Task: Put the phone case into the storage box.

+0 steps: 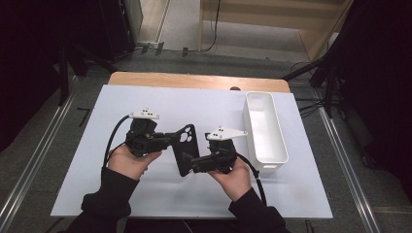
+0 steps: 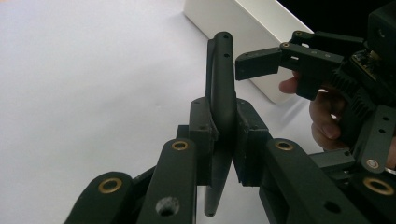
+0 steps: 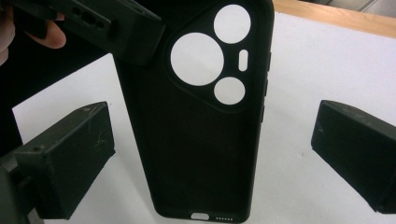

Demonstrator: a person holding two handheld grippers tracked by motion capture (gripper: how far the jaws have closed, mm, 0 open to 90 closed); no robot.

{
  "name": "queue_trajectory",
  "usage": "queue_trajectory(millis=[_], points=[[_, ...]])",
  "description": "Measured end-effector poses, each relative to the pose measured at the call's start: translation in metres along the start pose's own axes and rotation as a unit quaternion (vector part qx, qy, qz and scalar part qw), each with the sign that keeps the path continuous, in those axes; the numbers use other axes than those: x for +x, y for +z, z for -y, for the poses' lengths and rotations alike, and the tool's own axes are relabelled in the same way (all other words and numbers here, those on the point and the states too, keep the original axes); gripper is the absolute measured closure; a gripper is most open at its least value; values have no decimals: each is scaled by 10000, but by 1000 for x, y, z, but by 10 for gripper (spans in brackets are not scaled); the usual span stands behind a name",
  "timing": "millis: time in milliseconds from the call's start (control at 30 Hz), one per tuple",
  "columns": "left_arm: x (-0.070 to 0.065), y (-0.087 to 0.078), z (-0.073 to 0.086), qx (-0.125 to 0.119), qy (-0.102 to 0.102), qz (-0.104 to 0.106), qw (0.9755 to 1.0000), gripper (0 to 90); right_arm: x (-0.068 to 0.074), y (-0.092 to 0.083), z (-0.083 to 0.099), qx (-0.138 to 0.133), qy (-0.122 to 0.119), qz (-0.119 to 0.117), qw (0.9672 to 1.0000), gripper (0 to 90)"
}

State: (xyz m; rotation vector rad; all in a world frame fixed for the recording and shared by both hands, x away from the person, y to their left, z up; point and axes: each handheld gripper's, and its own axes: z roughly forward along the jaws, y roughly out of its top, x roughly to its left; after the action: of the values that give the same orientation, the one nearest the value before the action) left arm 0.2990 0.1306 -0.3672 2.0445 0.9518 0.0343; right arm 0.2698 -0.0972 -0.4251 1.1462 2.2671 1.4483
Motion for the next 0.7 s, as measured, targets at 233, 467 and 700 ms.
queue_trajectory(millis=[233,467,700], points=[[-3,3,0,72,8,9,10000,798,4,4,0,-22,38,62,10000,0],[-10,6,1,108,68,40,9999,798,7,9,0,1,105,153,9998,0],[-14,10,1,149,115,67,9998,798,9,12,0,9,97,157,9998,0]])
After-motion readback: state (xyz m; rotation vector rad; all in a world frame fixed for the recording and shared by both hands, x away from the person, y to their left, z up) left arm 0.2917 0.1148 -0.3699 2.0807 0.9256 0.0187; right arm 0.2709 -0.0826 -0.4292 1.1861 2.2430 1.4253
